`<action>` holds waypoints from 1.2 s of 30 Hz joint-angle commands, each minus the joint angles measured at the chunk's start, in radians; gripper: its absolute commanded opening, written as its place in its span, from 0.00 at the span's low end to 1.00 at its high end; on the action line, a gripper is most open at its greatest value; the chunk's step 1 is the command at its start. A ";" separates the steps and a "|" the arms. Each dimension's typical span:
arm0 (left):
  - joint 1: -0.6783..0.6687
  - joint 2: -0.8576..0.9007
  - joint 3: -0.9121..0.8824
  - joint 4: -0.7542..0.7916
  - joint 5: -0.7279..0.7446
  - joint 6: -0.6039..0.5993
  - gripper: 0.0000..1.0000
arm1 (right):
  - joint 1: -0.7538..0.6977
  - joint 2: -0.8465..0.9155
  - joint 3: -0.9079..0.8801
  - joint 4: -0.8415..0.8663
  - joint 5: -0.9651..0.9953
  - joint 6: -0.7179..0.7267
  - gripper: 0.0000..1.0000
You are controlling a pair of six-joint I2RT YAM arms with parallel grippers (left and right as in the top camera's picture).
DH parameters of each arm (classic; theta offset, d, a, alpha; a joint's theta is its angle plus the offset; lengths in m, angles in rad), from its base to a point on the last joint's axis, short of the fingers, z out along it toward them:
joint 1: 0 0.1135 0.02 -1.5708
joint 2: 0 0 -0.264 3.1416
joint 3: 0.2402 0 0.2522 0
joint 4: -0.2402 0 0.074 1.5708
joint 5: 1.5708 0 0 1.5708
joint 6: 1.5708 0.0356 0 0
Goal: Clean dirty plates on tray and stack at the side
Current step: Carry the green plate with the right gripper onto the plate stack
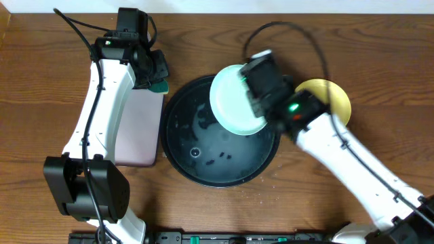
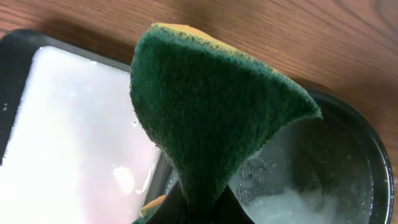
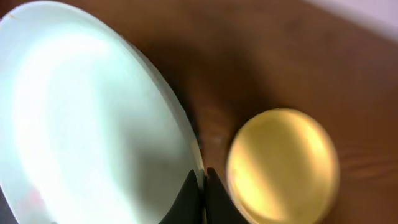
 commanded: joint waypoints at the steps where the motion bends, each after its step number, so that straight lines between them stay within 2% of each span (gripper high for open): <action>1: 0.006 0.001 -0.007 -0.002 -0.014 0.010 0.08 | -0.148 -0.019 0.002 -0.005 -0.388 0.027 0.01; 6: 0.006 0.001 -0.007 -0.002 -0.014 0.010 0.08 | -0.396 -0.019 0.002 -0.061 -0.517 0.058 0.01; 13: 0.006 0.001 -0.007 -0.002 -0.014 0.010 0.08 | -0.674 -0.018 -0.039 -0.107 -0.444 0.080 0.01; 18: 0.006 0.001 -0.007 -0.002 -0.014 0.010 0.08 | -0.757 -0.018 -0.149 -0.082 -0.323 0.128 0.01; 24: 0.006 0.001 -0.007 -0.001 -0.014 0.010 0.08 | -0.793 -0.018 -0.303 0.054 -0.314 0.127 0.01; 28: 0.006 0.001 -0.007 -0.002 -0.014 0.010 0.08 | -0.793 -0.018 -0.344 0.111 -0.315 0.128 0.04; 29: 0.006 0.001 -0.007 -0.003 -0.014 0.010 0.08 | -0.792 -0.018 -0.344 0.113 -0.315 0.128 0.07; 31: 0.007 0.001 -0.007 -0.009 -0.014 0.012 0.08 | -0.792 -0.018 -0.344 0.118 -0.328 0.126 0.26; 36: 0.052 -0.003 -0.005 -0.062 -0.013 0.049 0.08 | -0.786 -0.018 -0.304 0.096 -0.514 0.014 0.60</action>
